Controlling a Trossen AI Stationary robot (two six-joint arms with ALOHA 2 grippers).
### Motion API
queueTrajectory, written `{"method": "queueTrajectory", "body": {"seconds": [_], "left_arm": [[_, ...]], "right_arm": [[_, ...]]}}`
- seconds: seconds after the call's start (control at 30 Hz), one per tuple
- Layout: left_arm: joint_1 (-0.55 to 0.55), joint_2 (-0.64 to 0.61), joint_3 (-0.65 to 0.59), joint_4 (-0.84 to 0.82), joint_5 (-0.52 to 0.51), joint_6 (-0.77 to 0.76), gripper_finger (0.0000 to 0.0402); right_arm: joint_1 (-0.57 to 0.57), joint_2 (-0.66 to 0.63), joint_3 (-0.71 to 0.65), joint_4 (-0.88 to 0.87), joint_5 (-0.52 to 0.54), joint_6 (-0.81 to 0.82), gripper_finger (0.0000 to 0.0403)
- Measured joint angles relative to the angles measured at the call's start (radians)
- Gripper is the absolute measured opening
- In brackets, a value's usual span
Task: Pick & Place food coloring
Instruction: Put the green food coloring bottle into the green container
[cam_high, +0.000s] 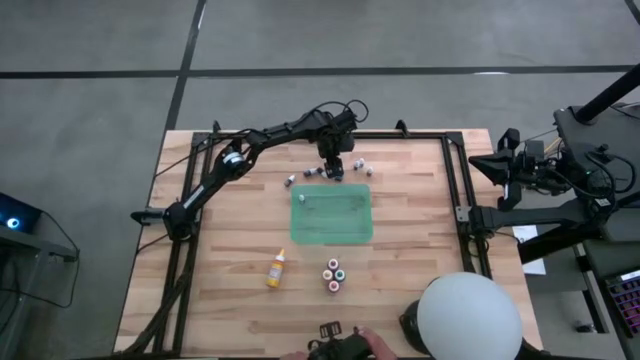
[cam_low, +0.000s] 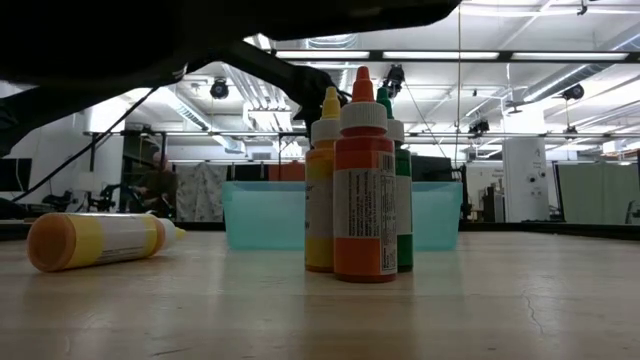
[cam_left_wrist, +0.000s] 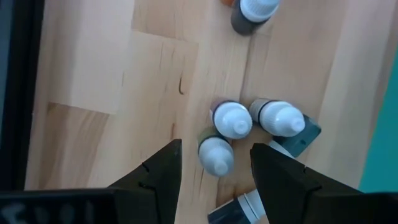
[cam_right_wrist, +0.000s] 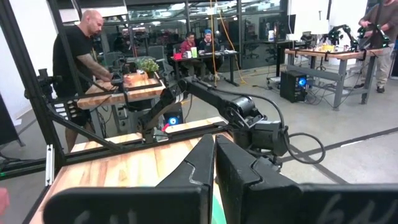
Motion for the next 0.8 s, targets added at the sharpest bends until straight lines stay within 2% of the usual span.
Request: {"method": "queueTrajectory", "body": {"seconds": [0.63,0.8], "left_arm": [[0.003,0.000,-0.009,0.030,0.000,-0.003,0.0162],[0.006,0.000,-0.010,0.028,0.000,-0.002,0.0142]], "right_arm": [[0.000,0.000,0.000,0.000,0.000,0.000,0.0009],[0.000,0.000,0.000,0.000,0.000,0.001,0.0009]]}}
